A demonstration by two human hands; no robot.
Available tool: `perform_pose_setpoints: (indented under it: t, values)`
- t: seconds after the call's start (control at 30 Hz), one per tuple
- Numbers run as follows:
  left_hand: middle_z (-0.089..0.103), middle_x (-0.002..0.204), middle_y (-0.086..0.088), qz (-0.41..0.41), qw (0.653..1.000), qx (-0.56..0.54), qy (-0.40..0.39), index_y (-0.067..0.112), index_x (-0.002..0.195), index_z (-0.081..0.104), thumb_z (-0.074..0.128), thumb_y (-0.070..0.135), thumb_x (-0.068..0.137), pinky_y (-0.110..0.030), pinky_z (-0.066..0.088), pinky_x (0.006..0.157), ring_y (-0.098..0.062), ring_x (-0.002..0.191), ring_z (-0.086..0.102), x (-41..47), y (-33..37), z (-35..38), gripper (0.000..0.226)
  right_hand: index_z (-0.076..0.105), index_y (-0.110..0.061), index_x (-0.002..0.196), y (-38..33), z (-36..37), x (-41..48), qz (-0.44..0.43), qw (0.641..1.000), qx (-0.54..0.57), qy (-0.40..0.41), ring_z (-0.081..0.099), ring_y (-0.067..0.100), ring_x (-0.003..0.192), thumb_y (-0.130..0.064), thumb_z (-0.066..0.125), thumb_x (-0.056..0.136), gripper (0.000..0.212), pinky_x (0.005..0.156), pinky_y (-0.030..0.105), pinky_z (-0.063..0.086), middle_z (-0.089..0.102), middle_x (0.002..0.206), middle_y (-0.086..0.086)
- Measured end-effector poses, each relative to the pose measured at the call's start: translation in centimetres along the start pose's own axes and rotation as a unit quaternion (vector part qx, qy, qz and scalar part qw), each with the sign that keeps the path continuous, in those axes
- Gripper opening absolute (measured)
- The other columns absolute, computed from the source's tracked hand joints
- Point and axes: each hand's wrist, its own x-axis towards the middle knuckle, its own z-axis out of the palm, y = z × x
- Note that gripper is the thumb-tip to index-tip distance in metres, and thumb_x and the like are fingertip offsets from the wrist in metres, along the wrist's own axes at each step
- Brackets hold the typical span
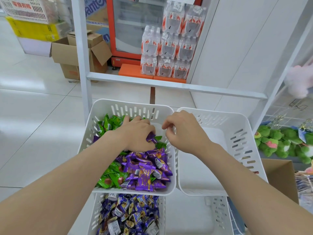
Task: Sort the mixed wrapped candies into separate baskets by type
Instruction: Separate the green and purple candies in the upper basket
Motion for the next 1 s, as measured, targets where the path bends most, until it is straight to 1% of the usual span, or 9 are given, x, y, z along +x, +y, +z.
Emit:
perform_pose_setpoints:
  t: [0.13, 0.23, 0.33, 0.43, 0.57, 0.7, 0.8, 0.87, 1.0]
  values:
    - [0.061, 0.093, 0.014, 0.013, 0.999, -0.016, 0.031, 0.037, 0.107, 0.062, 0.054, 0.055, 0.086, -0.057, 0.022, 0.109, -0.019, 0.114, 0.047, -0.6, -0.8, -0.5, 0.029, 0.077, -0.028, 0.101, -0.2, -0.2, 0.3, -0.012, 0.997, -0.052, -0.051, 0.054, 0.025, 0.102, -0.007, 0.056, 0.088, 0.032, 0.084, 0.036, 0.036, 0.071, 0.099, -0.007]
    - [0.059, 0.083, 0.014, 0.044, 0.997, -0.024, 0.063, 0.037, 0.098, 0.062, 0.057, 0.051, 0.086, -0.055, 0.019, 0.113, -0.016, 0.112, 0.045, -1.7, -1.3, -0.8, 0.019, 0.075, -0.029, 0.109, -0.9, -0.4, 0.7, -0.066, 0.988, -0.119, -0.071, 0.053, 0.024, 0.11, -0.006, 0.058, 0.087, 0.036, 0.091, 0.039, 0.037, 0.071, 0.104, -0.007]
    - [0.06, 0.083, 0.016, 0.089, 0.99, -0.063, 0.095, 0.036, 0.094, 0.064, 0.063, 0.045, 0.081, -0.04, 0.033, 0.107, -0.01, 0.1, 0.049, -3.4, -1.9, -1.0, 0.016, 0.073, -0.029, 0.104, -1.8, -0.2, 1.8, -0.097, 0.966, -0.219, -0.098, 0.06, 0.024, 0.102, -0.008, 0.061, 0.086, 0.031, 0.088, 0.038, 0.04, 0.072, 0.096, -0.006]
    - [0.058, 0.093, 0.012, 0.109, 0.981, -0.122, 0.103, 0.03, 0.102, 0.06, 0.063, 0.032, 0.083, -0.036, 0.046, 0.088, -0.012, 0.088, 0.053, -4.7, -2.1, -0.5, 0.019, 0.058, -0.023, 0.081, -2.7, 0.3, 3.0, -0.088, 0.938, -0.299, -0.154, 0.055, 0.029, 0.078, -0.004, 0.062, 0.081, 0.019, 0.075, 0.035, 0.033, 0.055, 0.07, -0.003]
    - [0.052, 0.123, 0.009, 0.097, 0.988, -0.053, 0.106, 0.034, 0.127, 0.054, 0.044, 0.036, 0.094, -0.041, 0.035, 0.111, -0.015, 0.114, 0.052, -5.6, -1.5, 1.4, 0.034, 0.045, -0.025, 0.076, -3.2, 1.4, 3.5, -0.096, 0.914, -0.325, -0.225, 0.053, 0.022, 0.08, -0.01, 0.062, 0.084, 0.024, 0.089, 0.037, 0.035, 0.045, 0.072, -0.007]
    - [0.048, 0.146, 0.009, 0.074, 0.992, -0.039, 0.098, 0.035, 0.126, 0.058, 0.04, 0.05, 0.093, -0.044, 0.013, 0.125, -0.016, 0.137, 0.042, -6.0, -0.8, 1.8, 0.041, 0.056, -0.026, 0.088, -3.1, 2.2, 4.2, -0.082, 0.909, -0.323, -0.251, 0.055, 0.02, 0.08, -0.022, 0.066, 0.085, 0.011, 0.092, 0.04, 0.034, 0.049, 0.075, -0.007]
    - [0.055, 0.136, 0.011, 0.054, 0.994, -0.025, 0.088, 0.037, 0.126, 0.057, 0.029, 0.07, 0.091, -0.051, 0.016, 0.124, -0.014, 0.134, 0.044, -5.9, -0.8, 2.1, 0.055, 0.049, -0.025, 0.08, -3.5, 2.4, 4.6, -0.07, 0.906, -0.336, -0.249, 0.048, 0.021, 0.078, -0.027, 0.067, 0.087, 0.019, 0.096, 0.04, 0.033, 0.049, 0.076, -0.006]
    - [0.056, 0.132, 0.011, 0.047, 0.995, -0.007, 0.084, 0.039, 0.127, 0.056, 0.024, 0.083, 0.087, -0.052, 0.019, 0.122, -0.015, 0.132, 0.044, -5.7, -0.8, 2.3, 0.067, 0.041, -0.024, 0.07, -3.8, 2.5, 4.7, -0.058, 0.909, -0.336, -0.239, 0.05, 0.022, 0.078, -0.02, 0.065, 0.086, 0.03, 0.102, 0.04, 0.031, 0.049, 0.074, -0.006]
    - [0.054, 0.135, 0.011, 0.05, 0.996, 0.008, 0.072, 0.04, 0.132, 0.053, 0.026, 0.088, 0.084, -0.053, 0.018, 0.123, -0.016, 0.134, 0.042, -5.4, -1.0, 2.4, 0.073, 0.041, -0.022, 0.064, -4.1, 2.8, 4.6, -0.059, 0.918, -0.338, -0.201, 0.05, 0.023, 0.073, -0.011, 0.063, 0.083, 0.032, 0.108, 0.041, 0.027, 0.045, 0.064, -0.007]
